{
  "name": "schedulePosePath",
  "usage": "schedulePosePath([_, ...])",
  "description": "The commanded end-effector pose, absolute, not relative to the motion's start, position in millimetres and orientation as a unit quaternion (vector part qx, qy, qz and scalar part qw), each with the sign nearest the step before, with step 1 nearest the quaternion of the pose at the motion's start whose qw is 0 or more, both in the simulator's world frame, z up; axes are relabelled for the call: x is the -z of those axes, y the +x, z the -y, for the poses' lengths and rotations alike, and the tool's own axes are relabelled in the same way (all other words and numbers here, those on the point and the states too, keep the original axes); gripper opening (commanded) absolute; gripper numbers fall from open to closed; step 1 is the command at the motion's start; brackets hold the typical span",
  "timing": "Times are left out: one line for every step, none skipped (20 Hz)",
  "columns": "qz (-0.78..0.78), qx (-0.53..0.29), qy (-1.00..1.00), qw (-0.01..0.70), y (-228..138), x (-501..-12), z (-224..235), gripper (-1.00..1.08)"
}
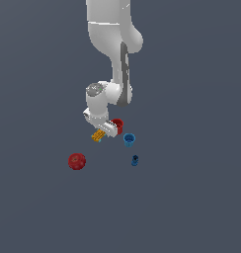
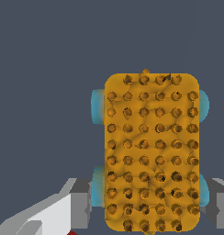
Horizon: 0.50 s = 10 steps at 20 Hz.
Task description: Pick up a designated object from a clutter of objects.
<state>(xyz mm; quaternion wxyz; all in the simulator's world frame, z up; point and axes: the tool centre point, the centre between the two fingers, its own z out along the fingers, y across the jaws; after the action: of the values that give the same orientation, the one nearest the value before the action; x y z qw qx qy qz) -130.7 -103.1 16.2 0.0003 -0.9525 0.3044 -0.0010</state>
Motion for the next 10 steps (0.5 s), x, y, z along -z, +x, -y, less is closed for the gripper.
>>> schedulePosePath([-0.304, 0.0, -0.953, 0.0, -131.4, -15.2, 102.9, -1.0])
schedulePosePath([-0.304, 0.0, -0.953, 0.0, -131.4, -15.2, 102.9, -1.0])
schedulePosePath([-0.304, 0.0, -0.953, 0.0, -131.4, -15.2, 102.9, -1.0])
schedulePosePath([-0.304, 0.0, -0.953, 0.0, -131.4, -15.2, 102.9, -1.0])
schedulePosePath([-0.304, 0.001, -0.953, 0.0, -130.8, -16.2, 103.2, -1.0])
schedulePosePath([-0.304, 0.001, -0.953, 0.0, -130.8, -16.4, 103.2, -1.0])
schedulePosePath([-0.304, 0.001, -0.953, 0.0, -130.8, -17.0, 103.3, -1.0])
schedulePosePath([-0.304, 0.001, -0.953, 0.0, -130.9, -17.9, 103.4, -1.0])
schedulePosePath([-0.304, 0.001, -0.953, 0.0, -131.1, -19.3, 103.6, -1.0])
schedulePosePath([-0.304, 0.001, -0.953, 0.0, -131.3, -21.0, 103.8, -1.0])
